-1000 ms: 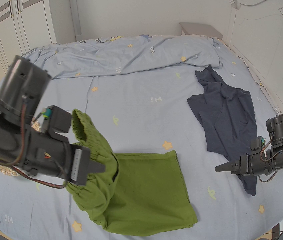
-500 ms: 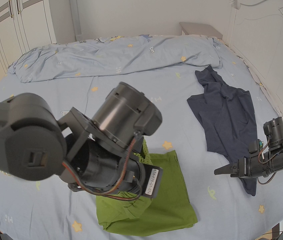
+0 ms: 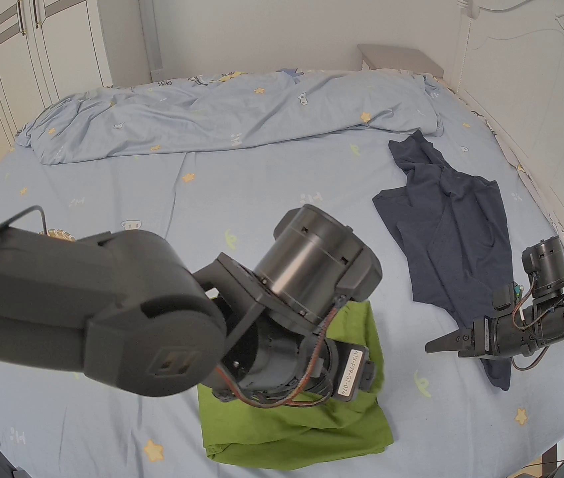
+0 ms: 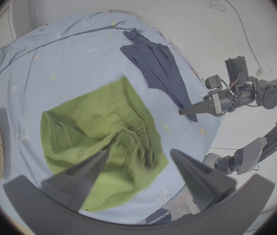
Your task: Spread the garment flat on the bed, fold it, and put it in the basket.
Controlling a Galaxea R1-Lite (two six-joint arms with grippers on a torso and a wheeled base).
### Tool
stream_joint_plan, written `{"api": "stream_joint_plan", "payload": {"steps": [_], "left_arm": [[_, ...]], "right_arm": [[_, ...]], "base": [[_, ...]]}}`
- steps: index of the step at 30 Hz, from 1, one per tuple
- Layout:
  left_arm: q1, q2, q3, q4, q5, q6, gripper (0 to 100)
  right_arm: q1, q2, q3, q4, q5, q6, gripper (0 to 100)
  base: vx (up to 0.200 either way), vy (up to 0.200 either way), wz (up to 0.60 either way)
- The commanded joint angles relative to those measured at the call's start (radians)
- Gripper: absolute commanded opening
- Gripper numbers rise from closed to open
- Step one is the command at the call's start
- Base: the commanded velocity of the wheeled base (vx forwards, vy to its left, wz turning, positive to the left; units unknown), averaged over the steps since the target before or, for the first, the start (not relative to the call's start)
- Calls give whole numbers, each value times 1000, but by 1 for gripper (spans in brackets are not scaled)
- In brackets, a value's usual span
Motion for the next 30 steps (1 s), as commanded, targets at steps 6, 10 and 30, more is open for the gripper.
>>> {"api": "stream_joint_plan", "payload": {"steps": [6, 10, 30], "left_arm": [[-12, 46, 92, -298, 0, -47, 100], [62, -16, 163, -431, -2, -69, 100], [749, -61, 551, -569, -715, 66, 100]], "right_arm": [[10, 7, 3, -1, 1, 0, 100], [15, 1, -6, -1, 5, -1, 100], [446, 93, -194, -65, 20, 3, 100]], "base": [[0, 0, 0], [0, 0, 0], [0, 0, 0]]}}
